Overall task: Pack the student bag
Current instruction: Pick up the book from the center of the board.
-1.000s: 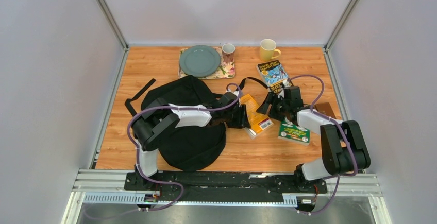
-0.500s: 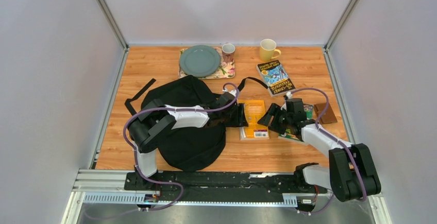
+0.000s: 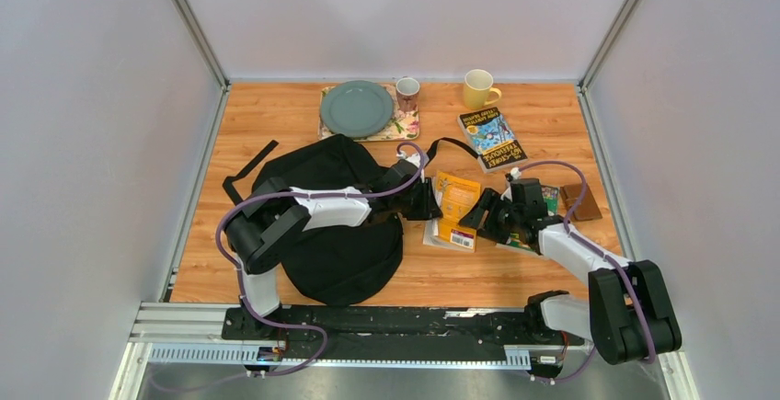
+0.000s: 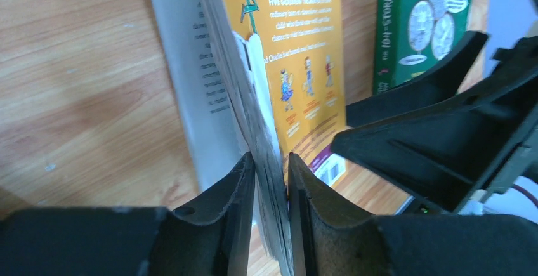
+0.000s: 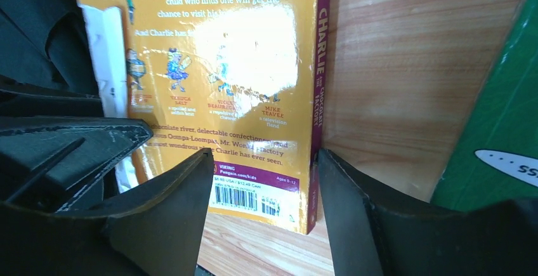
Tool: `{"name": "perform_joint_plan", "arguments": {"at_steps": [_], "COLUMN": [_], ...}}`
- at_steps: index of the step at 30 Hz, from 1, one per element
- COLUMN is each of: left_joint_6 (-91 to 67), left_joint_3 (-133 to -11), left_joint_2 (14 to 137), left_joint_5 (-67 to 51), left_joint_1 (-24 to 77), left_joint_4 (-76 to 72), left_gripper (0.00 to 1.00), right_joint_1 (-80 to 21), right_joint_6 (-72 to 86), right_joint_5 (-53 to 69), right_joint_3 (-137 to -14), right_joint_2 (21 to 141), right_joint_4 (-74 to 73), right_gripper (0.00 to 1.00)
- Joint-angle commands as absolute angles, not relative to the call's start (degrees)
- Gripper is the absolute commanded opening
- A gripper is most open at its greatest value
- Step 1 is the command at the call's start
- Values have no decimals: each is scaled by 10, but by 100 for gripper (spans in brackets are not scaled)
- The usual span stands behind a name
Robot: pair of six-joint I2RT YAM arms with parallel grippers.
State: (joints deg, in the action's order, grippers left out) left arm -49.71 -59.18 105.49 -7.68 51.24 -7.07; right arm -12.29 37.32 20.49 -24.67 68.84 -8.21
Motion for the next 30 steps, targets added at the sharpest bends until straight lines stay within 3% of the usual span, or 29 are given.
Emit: {"name": "perform_joint_plan", "arguments": {"at_steps": [1,2,4,7,13,19,22,27,30], "left_joint_6": [-505,-506,-502,-500,-454,-367,-351,-365,-373], "left_joint_3": [-599,-599,-606,-610,-606,-613,-599,-558,-529], "left_joint_2": [1029,1031,1036,1043,1023,926,876,801,774], "left_joint_5": [-132,-133,-134,-132,-112,-123,-127,-157,-159], "left_joint_1": [527,527,527,527,527,525,519,497,491], "left_joint_4": [-134,-132,-114,-97,-83,-83,-95,-137,-168], "left_gripper": [32,36,31,0,0,0,0,0,0], "right_joint_1": [-138,-137,-137,-138,-134,-80,-41,-32,-33], "right_joint_6": [394,395,396,396,381,352,342,375,403], "right_joint_5": [258,257,257,251,220,182,216,394,418], "right_joint_3": [-232,-230,-230,-232,-262,-286,-288,-298,-301], "right_joint_2": [690,689,688,685,639,533,491,446,403], "right_joint_4": [-102,-100,-100,-104,-149,-228,-243,-193,-151], "right_gripper": [65,65,65,65,72,77,78,78,78]}}
